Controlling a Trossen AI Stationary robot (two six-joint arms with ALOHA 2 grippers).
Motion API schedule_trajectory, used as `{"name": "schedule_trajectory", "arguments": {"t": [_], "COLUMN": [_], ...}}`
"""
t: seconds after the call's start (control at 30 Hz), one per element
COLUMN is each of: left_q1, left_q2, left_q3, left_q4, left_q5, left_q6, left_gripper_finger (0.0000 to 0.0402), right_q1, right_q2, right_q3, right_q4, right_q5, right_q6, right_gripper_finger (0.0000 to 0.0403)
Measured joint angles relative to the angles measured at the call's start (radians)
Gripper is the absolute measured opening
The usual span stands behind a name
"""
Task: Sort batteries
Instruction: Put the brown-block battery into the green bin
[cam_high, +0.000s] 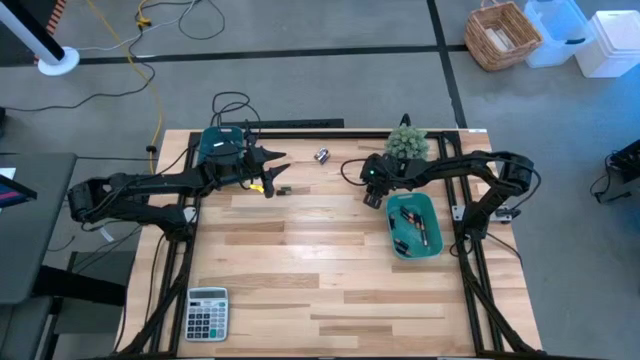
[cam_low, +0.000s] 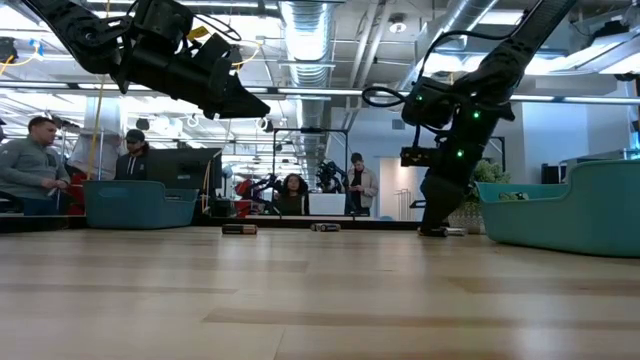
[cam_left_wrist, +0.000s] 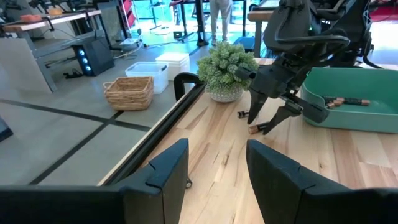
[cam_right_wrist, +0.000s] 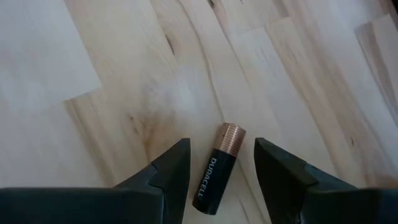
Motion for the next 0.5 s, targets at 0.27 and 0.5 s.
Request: {"name": "schedule_trajectory", "arguments": {"t": [0.27, 0.5], "left_q1": [0.0, 0.0], "left_q2": [0.0, 0.0], "left_q3": [0.0, 0.0], "left_q4": [0.0, -0.002], "left_q5": [0.0, 0.0], "left_q6": [0.0, 0.0], "left_gripper_finger": [0.0155, 0.0155], "right_q1": [0.015, 0.029], "right_q2": [0.01, 0.075], "right_q3": [0.001, 0.006], "right_q4": [-0.009, 0.013], "right_q5": [-0.023, -0.019], "right_q6": [-0.008, 0.014], "right_gripper_finger": [0.0174, 0.0148]}}
